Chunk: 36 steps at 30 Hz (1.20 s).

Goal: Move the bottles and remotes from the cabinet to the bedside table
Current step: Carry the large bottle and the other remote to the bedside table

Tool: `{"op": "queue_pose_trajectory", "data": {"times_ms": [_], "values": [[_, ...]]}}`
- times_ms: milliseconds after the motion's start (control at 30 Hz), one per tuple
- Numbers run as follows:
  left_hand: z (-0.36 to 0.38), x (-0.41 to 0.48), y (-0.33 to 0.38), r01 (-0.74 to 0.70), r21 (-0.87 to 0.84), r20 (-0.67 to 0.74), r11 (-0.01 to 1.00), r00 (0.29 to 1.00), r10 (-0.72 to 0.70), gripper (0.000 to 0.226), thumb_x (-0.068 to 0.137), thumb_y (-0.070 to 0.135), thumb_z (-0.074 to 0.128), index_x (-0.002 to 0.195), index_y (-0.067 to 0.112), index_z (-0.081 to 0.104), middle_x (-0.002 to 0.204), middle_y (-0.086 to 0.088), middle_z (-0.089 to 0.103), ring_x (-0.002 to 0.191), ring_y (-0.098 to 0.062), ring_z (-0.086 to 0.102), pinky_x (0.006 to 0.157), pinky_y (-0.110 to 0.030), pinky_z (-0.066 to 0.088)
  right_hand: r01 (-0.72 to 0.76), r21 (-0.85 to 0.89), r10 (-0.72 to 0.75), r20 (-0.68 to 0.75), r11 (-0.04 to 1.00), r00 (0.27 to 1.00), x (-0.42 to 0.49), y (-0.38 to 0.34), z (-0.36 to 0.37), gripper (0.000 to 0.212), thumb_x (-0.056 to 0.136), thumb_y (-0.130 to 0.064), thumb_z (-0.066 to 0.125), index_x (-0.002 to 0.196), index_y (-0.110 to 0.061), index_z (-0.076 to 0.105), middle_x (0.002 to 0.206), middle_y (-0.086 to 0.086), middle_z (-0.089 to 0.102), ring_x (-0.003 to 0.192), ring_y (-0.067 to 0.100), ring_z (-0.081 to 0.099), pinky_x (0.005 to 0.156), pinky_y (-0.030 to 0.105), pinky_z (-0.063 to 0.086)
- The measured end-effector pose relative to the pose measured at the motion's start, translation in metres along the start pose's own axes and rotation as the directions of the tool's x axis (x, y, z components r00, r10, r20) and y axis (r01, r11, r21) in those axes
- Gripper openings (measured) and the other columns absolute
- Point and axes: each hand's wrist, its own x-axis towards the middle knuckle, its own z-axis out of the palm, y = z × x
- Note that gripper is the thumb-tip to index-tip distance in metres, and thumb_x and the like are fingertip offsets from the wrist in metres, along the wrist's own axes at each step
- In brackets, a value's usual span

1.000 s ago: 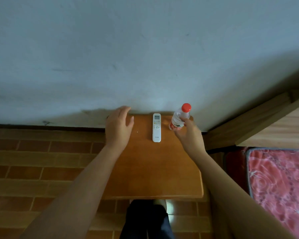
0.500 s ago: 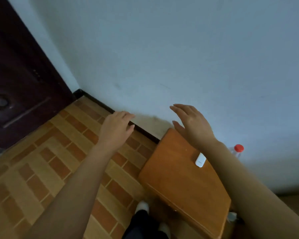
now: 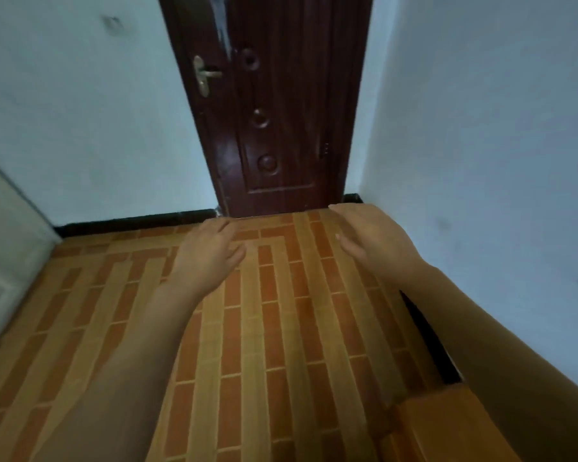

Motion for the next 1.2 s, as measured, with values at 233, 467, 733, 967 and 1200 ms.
{"op": "queue_pose_trajectory", "data": {"times_ms": [233, 467, 733, 967, 1200], "values": [[-0.046, -0.055, -0.123, 0.266, 0.095, -0.082, 0.959, 0.962, -0.259, 0.049, 0.089, 0.037, 0.05, 0.134, 0.022, 0.041, 0.147, -0.008, 0.035, 0.135, -0.027, 0.029, 0.111, -0.046, 0.026, 0.358, 0.048, -0.361, 0.071, 0.932, 0.93, 0.1, -0.112, 0.059, 0.048, 0.09, -0.024, 0.052, 0.135, -0.014, 0.04, 0.136, 0.006, 0.05, 0.127, 0.021, 0.042, 0.105, 0.033, 0.033], [-0.082, -0.128, -0.194, 0.518, 0.175, -0.135, 0.837, 0.855, -0.501, 0.052, 0.089, 0.036, 0.051, 0.137, 0.022, 0.037, 0.144, -0.01, 0.038, 0.133, -0.028, 0.032, 0.108, -0.044, 0.026, 0.67, 0.126, -0.681, 0.108, 0.732, 0.724, 0.154, -0.216, 0.125, 0.048, 0.09, -0.028, 0.049, 0.135, -0.015, 0.039, 0.141, 0.002, 0.043, 0.131, 0.02, 0.037, 0.109, 0.04, 0.032], [-0.126, -0.198, -0.224, 0.804, 0.25, -0.268, 0.54, 0.594, -0.759, 0.053, 0.091, 0.04, 0.044, 0.139, 0.025, 0.03, 0.148, -0.007, 0.032, 0.136, -0.025, 0.027, 0.11, -0.041, 0.021, 0.928, 0.151, -0.938, -0.015, 0.34, 0.346, 0.207, -0.332, 0.177, 0.047, 0.086, -0.029, 0.046, 0.13, -0.012, 0.047, 0.133, 0.008, 0.053, 0.125, 0.026, 0.046, 0.107, 0.04, 0.033], [-0.137, -0.223, -0.219, 0.911, 0.273, -0.307, 0.309, 0.387, -0.869, 0.054, 0.092, 0.043, 0.039, 0.142, 0.028, 0.024, 0.151, -0.003, 0.025, 0.14, -0.021, 0.018, 0.115, -0.041, 0.015, 0.988, 0.151, -0.989, -0.137, 0.038, 0.059, 0.23, -0.401, 0.201, 0.044, 0.081, -0.028, 0.049, 0.122, -0.012, 0.053, 0.122, 0.008, 0.061, 0.114, 0.026, 0.055, 0.098, 0.038, 0.042], [-0.135, -0.223, -0.224, 0.957, 0.254, -0.401, 0.141, 0.237, -0.885, 0.053, 0.092, 0.042, 0.039, 0.141, 0.029, 0.024, 0.151, -0.002, 0.026, 0.14, -0.021, 0.018, 0.115, -0.041, 0.013, 0.979, 0.162, -0.981, -0.172, -0.12, -0.092, 0.243, -0.433, 0.216, 0.047, 0.081, -0.03, 0.042, 0.123, -0.011, 0.051, 0.121, 0.01, 0.061, 0.113, 0.028, 0.056, 0.095, 0.042, 0.045]]}}
